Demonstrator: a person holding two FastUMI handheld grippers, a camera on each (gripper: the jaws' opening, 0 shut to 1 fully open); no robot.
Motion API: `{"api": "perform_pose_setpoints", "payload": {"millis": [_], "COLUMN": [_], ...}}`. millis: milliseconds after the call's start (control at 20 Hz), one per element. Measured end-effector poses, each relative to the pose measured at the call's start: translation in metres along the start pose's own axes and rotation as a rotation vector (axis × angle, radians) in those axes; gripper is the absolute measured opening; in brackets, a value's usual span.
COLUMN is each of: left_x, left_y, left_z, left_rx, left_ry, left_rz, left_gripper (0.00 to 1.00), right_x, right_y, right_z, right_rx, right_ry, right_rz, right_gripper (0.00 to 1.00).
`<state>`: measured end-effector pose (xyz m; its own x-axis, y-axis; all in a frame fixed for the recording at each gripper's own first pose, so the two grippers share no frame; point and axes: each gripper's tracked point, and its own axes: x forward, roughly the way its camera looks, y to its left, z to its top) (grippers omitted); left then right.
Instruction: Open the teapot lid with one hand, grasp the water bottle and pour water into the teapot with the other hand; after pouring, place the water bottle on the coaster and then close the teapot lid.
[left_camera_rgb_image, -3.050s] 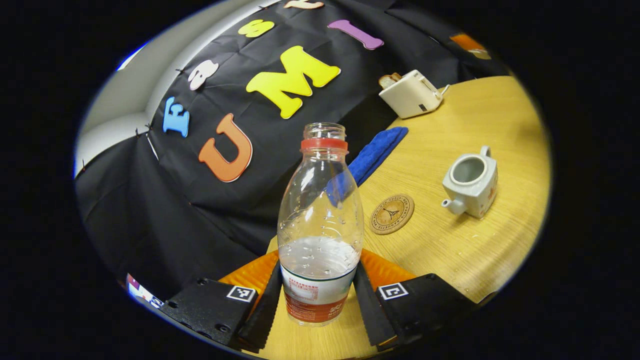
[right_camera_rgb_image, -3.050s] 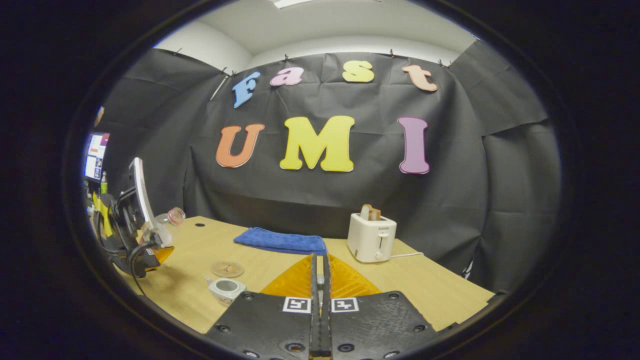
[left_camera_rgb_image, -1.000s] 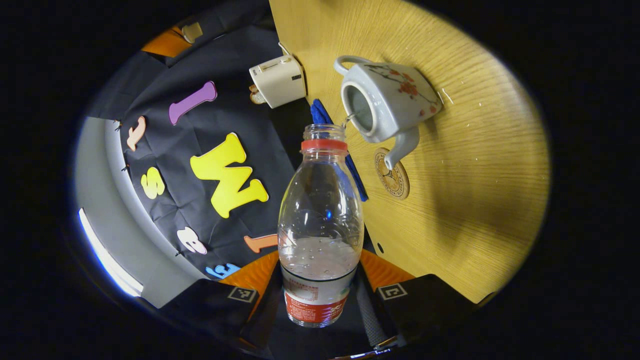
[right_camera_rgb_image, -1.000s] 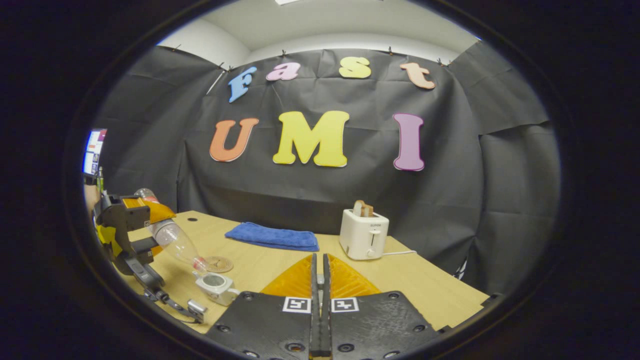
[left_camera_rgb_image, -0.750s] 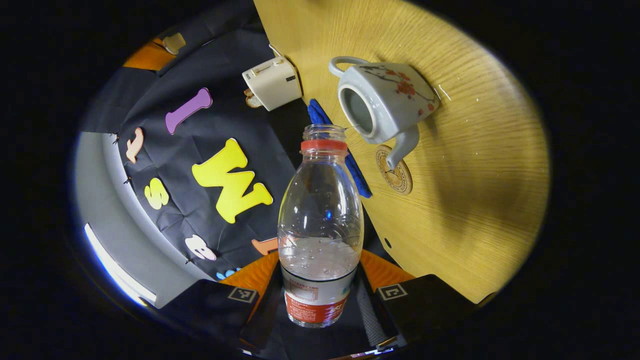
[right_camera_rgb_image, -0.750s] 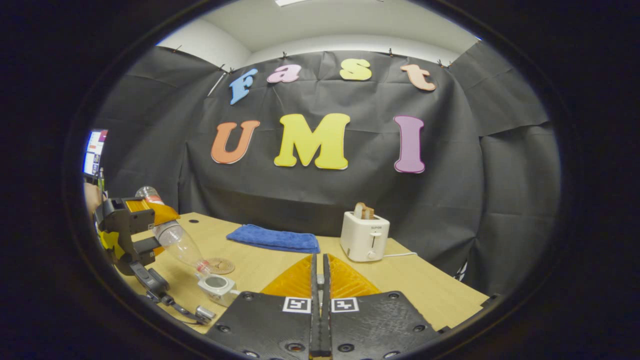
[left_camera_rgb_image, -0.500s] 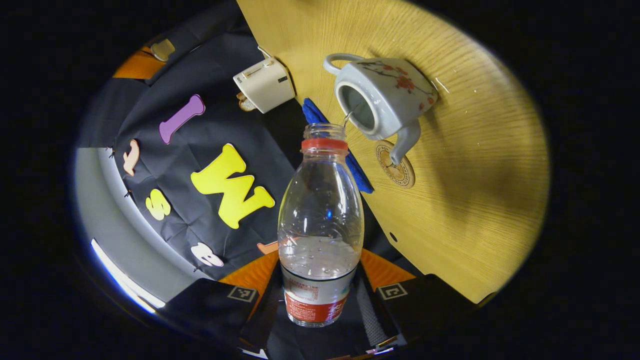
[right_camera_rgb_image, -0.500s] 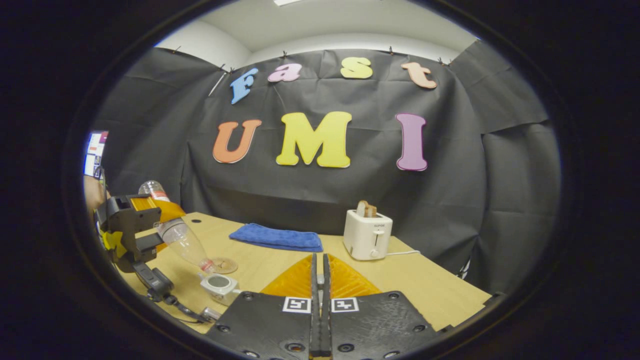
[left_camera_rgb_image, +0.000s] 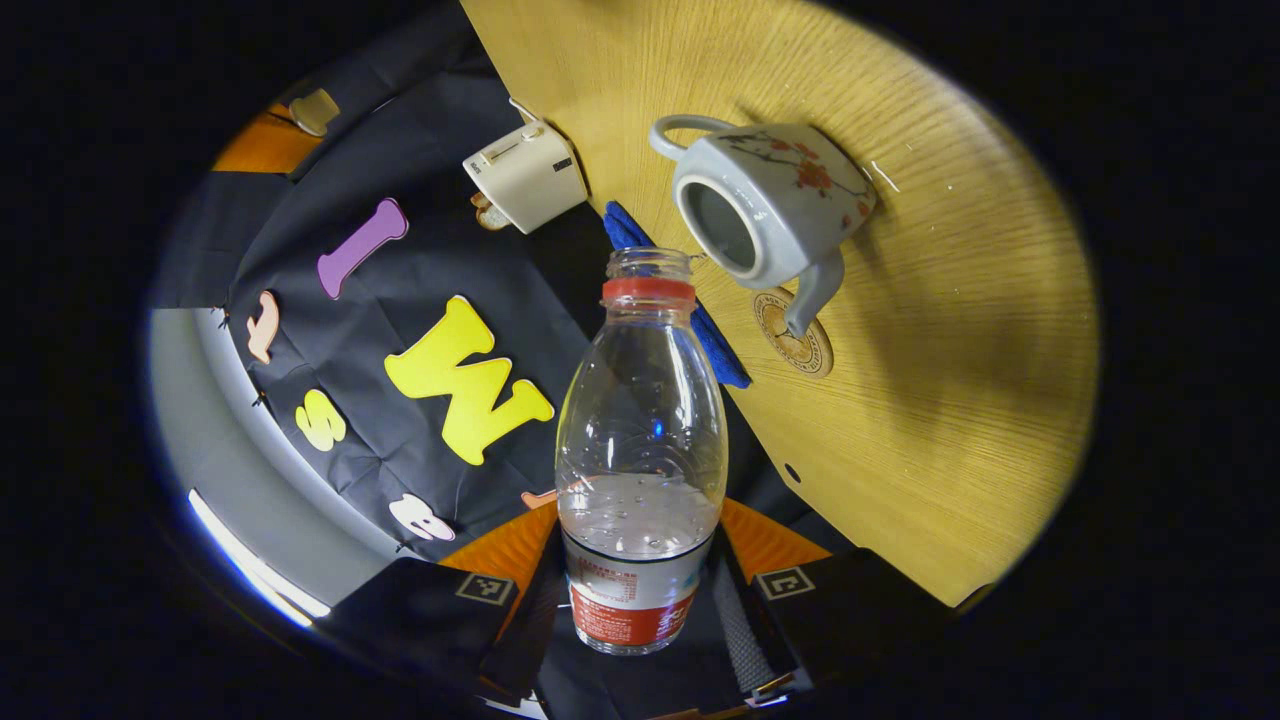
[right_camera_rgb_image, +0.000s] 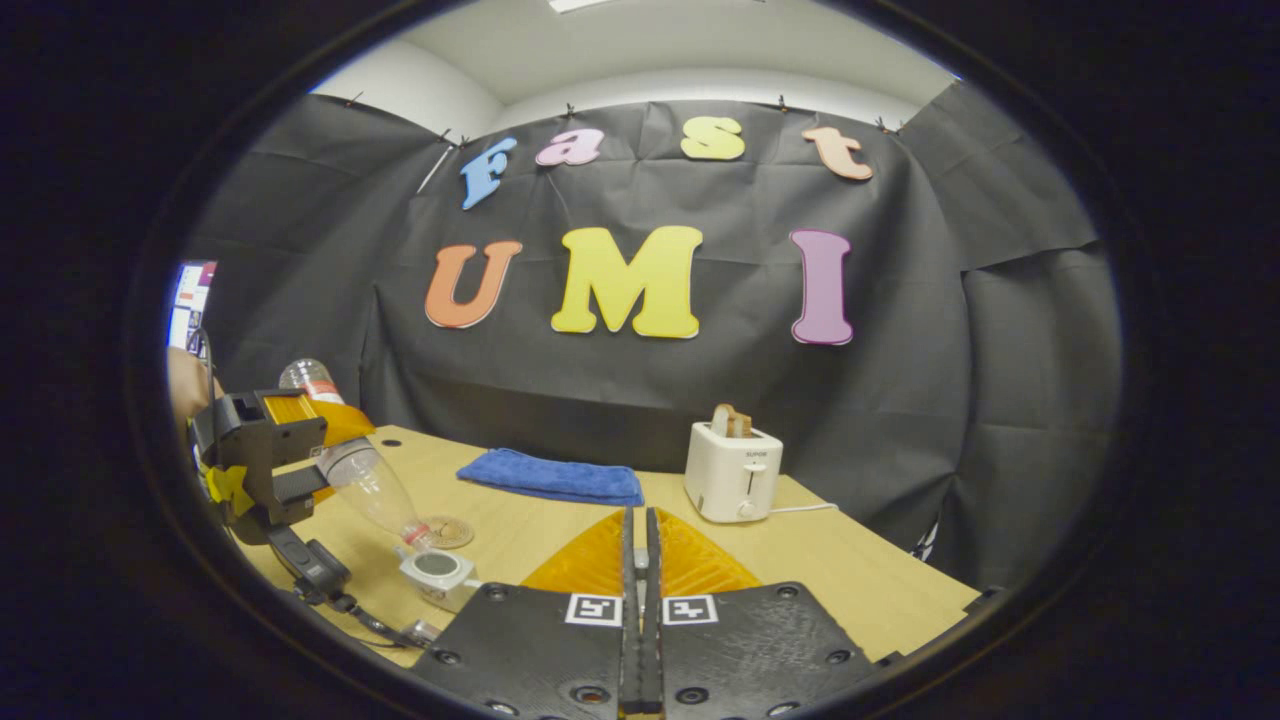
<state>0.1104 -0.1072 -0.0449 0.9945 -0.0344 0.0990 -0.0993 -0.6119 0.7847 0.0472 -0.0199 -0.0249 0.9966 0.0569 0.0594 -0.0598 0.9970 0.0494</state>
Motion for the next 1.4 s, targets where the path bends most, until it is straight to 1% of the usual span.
{"api": "perform_pose_setpoints", "payload": {"millis": [100,250,350,400,450,550,600,900,1100,1200,1250,1400], "left_x": [0.003,0.003,0.005,0.006,0.006,0.006,0.005,0.008,0.011,0.01,0.009,0.013], "left_y": [0.0,-0.006,-0.012,-0.018,-0.026,-0.041,-0.046,-0.047,-0.053,-0.054,-0.059,-0.063], "left_z": [-0.002,-0.005,-0.009,-0.014,-0.017,-0.024,-0.027,-0.047,-0.055,-0.061,-0.057,-0.051], "left_rx": [-0.024,-0.105,-0.178,-0.233,-0.303,-0.474,-0.556,-1.045,-1.356,-1.521,-1.608,-1.822], "left_ry": [-0.012,-0.017,-0.021,-0.017,-0.017,-0.009,-0.006,0.008,0.019,0.023,0.016,-0.015], "left_rz": [-0.003,-0.002,-0.002,-0.014,-0.034,-0.092,-0.106,-0.122,-0.159,-0.151,-0.167,-0.161], "left_gripper": [0.73,0.72,0.72,0.72,0.72,0.72,0.72,0.72,0.72,0.73,0.73,0.73], "right_x": [0.0,-0.001,0.0,0.0,0.0,0.001,0.001,0.003,0.004,0.005,0.005,0.006], "right_y": [0.001,0.0,0.0,0.0,-0.001,0.0,0.0,0.006,0.009,0.011,0.011,0.013], "right_z": [0.001,0.0,0.0,0.0,0.0,0.0,-0.001,-0.008,-0.011,-0.012,-0.013,-0.014], "right_rx": [-0.001,-0.003,-0.004,-0.004,-0.005,-0.005,-0.004,-0.022,-0.033,-0.038,-0.042,-0.047], "right_ry": [0.0,0.0,0.0,0.0,-0.001,0.0,0.002,0.014,0.02,0.022,0.021,0.024], "right_rz": [0.0,-0.002,-0.003,-0.004,-0.005,-0.007,-0.006,-0.003,-0.002,-0.001,-0.002,0.001], "right_gripper": [0.0,0.0,0.0,0.0,0.0,0.0,0.0,0.0,0.0,0.0,0.0,0.0]}}
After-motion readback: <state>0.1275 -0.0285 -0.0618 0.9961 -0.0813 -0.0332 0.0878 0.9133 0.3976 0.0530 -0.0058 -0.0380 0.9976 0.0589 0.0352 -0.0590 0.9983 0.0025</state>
